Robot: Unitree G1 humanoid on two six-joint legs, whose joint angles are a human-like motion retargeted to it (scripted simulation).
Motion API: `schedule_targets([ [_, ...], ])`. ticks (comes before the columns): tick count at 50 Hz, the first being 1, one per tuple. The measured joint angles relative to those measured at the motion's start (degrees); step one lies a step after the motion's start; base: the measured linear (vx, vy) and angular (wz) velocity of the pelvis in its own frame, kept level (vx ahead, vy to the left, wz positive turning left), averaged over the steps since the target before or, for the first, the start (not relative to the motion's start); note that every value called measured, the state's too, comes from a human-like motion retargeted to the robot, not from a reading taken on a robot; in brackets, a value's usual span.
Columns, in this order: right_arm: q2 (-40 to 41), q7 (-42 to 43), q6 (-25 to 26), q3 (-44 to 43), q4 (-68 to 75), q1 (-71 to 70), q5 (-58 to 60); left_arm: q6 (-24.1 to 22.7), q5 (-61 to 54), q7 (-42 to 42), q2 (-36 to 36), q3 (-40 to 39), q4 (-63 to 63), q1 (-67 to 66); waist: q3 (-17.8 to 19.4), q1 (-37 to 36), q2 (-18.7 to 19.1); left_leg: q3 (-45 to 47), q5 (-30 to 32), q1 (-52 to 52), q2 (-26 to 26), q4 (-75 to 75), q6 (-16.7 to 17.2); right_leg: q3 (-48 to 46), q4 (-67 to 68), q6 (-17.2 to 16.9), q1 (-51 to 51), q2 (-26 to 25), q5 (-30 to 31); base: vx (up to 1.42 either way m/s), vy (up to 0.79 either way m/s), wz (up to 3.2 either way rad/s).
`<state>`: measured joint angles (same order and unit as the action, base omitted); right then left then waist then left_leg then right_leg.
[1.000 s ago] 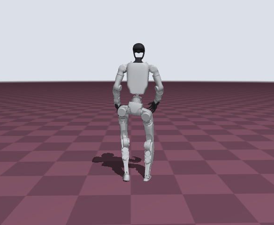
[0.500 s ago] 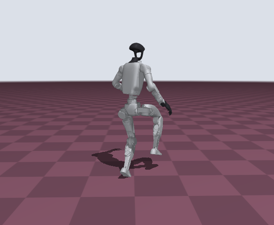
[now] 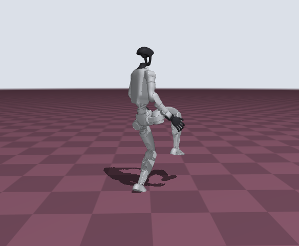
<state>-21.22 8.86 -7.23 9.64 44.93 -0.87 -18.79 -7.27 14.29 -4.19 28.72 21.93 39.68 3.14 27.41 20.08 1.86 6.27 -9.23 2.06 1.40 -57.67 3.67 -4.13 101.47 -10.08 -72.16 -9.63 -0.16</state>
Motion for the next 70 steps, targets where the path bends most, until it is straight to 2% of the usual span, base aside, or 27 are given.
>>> schedule_targets([
  [5,-0.54,-2.57,0.13,-2.00,-2.28,-1.11,-2.21,2.21,-4.29,5.43,-6.57,-2.87,8.66,-8.38,-7.29,-1.69,-0.68,3.10,1.52,-4.44,3.60,6.05,-1.90,4.65,7.92,3.75,16.16,10.54,-4.37,0.01,0.09,-0.97],
  [10,-0.94,-6.65,0.95,-0.99,-4.25,-1.76,-1.87,4.08,-8.46,8.95,-12.42,-5.52,17.27,-12.37,-12.64,-2.93,-4.70,6.82,2.89,-4.70,9.47,14.45,-3.68,7.16,4.21,5.32,34.73,24.34,-10.14,0.04,0.03,-0.97],
  [15,-1.33,-10.94,1.99,2.82,-5.56,-2.67,1.81,4.73,-11.33,10.77,-15.24,-7.61,20.93,-13.54,-15.37,-5.15,-9.46,11.14,3.30,-4.56,14.83,22.08,-3.53,3.88,-5.44,4.67,50.79,34.00,-15.55,0.05,-0.08,-1.46],
  [19,-1.12,-13.35,2.61,5.82,-5.39,-3.34,5.97,4.33,-12.76,10.53,-15.28,-8.78,20.17,-12.48,-17.07,-7.54,-12.15,16.13,3.33,-6.73,15.89,25.03,-2.93,-0.08,-14.10,2.14,59.42,36.27,-17.23,0.02,-0.12,-1.67],
  [24,0.11,-14.60,2.93,8.11,-3.25,-4.25,9.49,3.29,-14.85,8.44,-13.05,-10.66,16.24,-9.98,-19.00,-10.65,-14.01,22.70,2.62,-11.22,13.19,24.26,-2.34,-4.48,-25.96,-1.43,66.20,34.65,-18.66,-0.06,-0.11,-1.58],
  [29,1.50,-14.19,2.94,9.03,-0.01,-5.60,11.32,2.24,-16.49,5.60,-9.91,-13.00,10.26,-7.61,-20.05,-13.57,-13.48,26.73,0.44,-16.90,6.11,18.00,-1.36,-7.98,-38.75,-2.40,69.95,29.53,-23.23,-0.15,-0.11,-1.37],
  [37,2.44,-13.08,3.17,9.91,4.74,-8.75,13.31,1.26,-17.16,2.23,-6.38,-17.30,-2.46,-4.67,-18.75,-17.52,-8.85,25.08,-3.79,-25.98,-8.72,3.21,1.03,-11.93,-53.11,3.09,72.87,19.62,-34.55,-0.24,-0.13,-1.12],
  [42,2.32,-13.02,3.26,10.06,7.72,-11.42,14.16,1.21,-16.24,1.80,-5.12,-19.49,-12.73,-3.92,-16.09,-20.25,-4.77,17.16,-4.64,-30.40,-14.78,-2.96,4.50,-11.19,-60.32,6.74,75.13,12.03,-37.36,-0.26,-0.13,-0.86],
  [45,2.02,-13.04,3.28,10.02,9.29,-12.26,14.66,1.16,-15.36,2.47,-4.82,-20.17,-18.57,-4.32,-14.05,-21.82,-2.81,10.24,-5.85,-31.55,-14.97,-4.54,7.31,-9.56,-63.05,8.14,76.72,8.64,-37.36,-0.23,-0.11,-0.68],
  [48,1.58,-13.16,3.32,9.58,10.85,-12.55,14.99,1.20,-14.50,3.80,-4.50,-20.26,-23.32,-5.05,-12.43,-23.12,-1.53,4.95,-9.08,-31.31,-14.61,-4.75,7.97,-8.29,-65.51,9.01,78.26,6.47,-36.69,-0.19,-0.11,-0.43],
  [57,0.31,-13.85,3.63,7.03,15.19,-11.39,16.07,1.87,-12.76,8.99,-3.40,-18.72,-30.77,-8.11,-10.49,-24.61,0.00,2.88,-19.13,-28.38,-17.77,-1.85,0.53,-8.22,-72.14,9.70,82.00,4.14,-33.20,-0.13,-0.11,-0.04],
  [65,0.86,-13.51,3.77,4.87,16.39,-10.06,16.50,2.40,-12.53,11.82,-2.88,-17.69,-32.02,-10.37,-9.12,-25.03,0.63,-0.81,-21.54,-25.15,-15.11,-1.87,-0.73,-7.28,-72.53,9.53,84.05,3.64,-32.22,-0.05,-0.07,-0.14],
  [70,1.57,-13.84,3.97,3.53,16.60,-10.44,16.56,2.75,-12.54,13.05,-2.30,-17.88,-31.96,-10.77,-9.11,-24.99,-0.77,-0.89,-21.57,-21.17,-12.32,1.49,-1.53,-6.03,-75.44,9.19,85.95,4.49,-31.47,0.03,-0.03,-0.20],
])
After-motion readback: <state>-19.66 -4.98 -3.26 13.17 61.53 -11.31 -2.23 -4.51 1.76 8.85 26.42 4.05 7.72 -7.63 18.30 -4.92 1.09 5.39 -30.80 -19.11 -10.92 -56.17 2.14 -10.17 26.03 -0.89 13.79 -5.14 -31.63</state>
